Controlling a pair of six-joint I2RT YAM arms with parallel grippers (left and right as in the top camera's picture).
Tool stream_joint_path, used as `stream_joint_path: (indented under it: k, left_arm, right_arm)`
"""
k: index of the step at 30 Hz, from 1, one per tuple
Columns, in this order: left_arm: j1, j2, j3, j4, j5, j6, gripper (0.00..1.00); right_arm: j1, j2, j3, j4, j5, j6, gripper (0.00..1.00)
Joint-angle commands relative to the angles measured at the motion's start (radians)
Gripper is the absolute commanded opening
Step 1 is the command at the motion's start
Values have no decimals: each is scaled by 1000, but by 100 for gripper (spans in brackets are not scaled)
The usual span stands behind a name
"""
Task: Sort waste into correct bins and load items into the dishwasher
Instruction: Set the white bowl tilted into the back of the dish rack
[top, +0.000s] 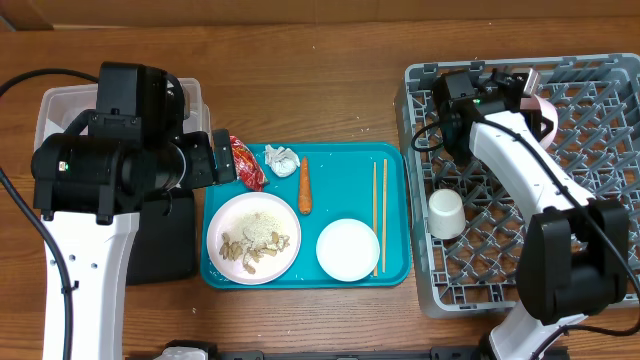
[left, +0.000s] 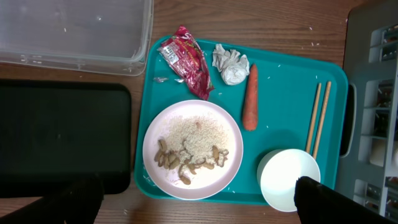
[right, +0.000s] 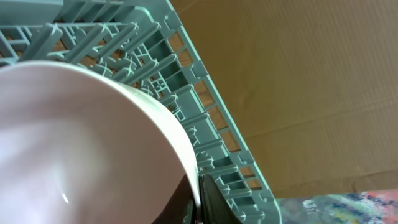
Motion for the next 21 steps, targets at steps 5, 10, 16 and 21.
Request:
stream_joint_path:
  k: [5,10,16,21]
  left_arm:
    - [6,-6,6,3,-7,-6,100]
    - [6,-6,6,3,-7,-6,100]
    - [6,-6,6,3,-7,-6,100]
    - [6,-6,6,3,-7,-6,100]
  right_arm:
    - [-3,8,-3,-6,104,-24,4]
    - [-3,8,-3,0,57,-24,4]
    - [-3,16,-6,-1,15,-24,4]
    - [-3,26,-24,-1,19,-24,4]
